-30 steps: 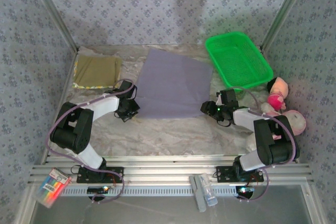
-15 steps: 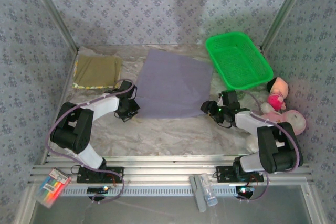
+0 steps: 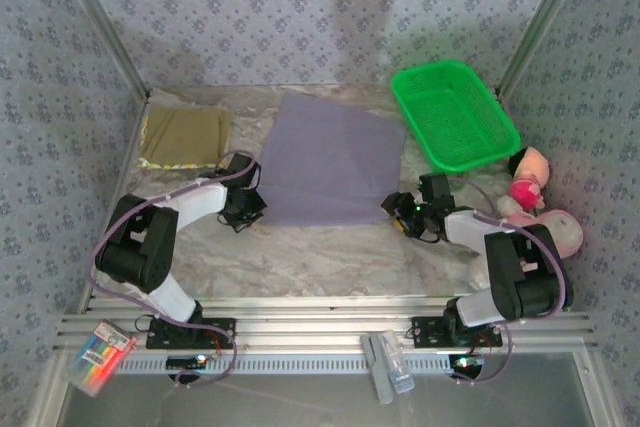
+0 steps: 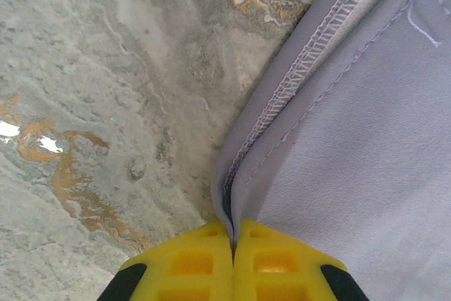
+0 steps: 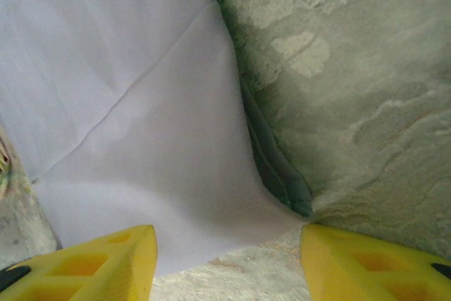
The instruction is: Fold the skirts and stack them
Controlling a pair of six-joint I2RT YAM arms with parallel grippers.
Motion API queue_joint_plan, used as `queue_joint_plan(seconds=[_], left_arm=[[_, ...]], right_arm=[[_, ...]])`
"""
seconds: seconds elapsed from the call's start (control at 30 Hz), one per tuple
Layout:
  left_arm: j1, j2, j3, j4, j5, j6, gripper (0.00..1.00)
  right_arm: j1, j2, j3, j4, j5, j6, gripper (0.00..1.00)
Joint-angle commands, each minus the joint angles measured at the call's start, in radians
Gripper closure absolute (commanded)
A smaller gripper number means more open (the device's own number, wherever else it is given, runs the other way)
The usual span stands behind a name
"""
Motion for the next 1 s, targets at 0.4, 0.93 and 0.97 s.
queue_joint_plan(seconds=[0.4,0.93,0.97], left_arm=[[-0.008,0.007,0.019,-0.005,0.012,-0.004,1.0],[-0.008,-0.007,0.017,-0.01,0.003,-0.012,1.0],[-0.008,-0.01,0.015,-0.007,0.003,-0.012,1.0]], right_arm=[[0.02,-0.035,-0.018,0.168,0.083,0.074,0.42],[0.021,0.014,-0.102,0.215,0.069,0.074,0.56],[0.02,0.014,-0.109,0.234,0.07,0.074,0.57]])
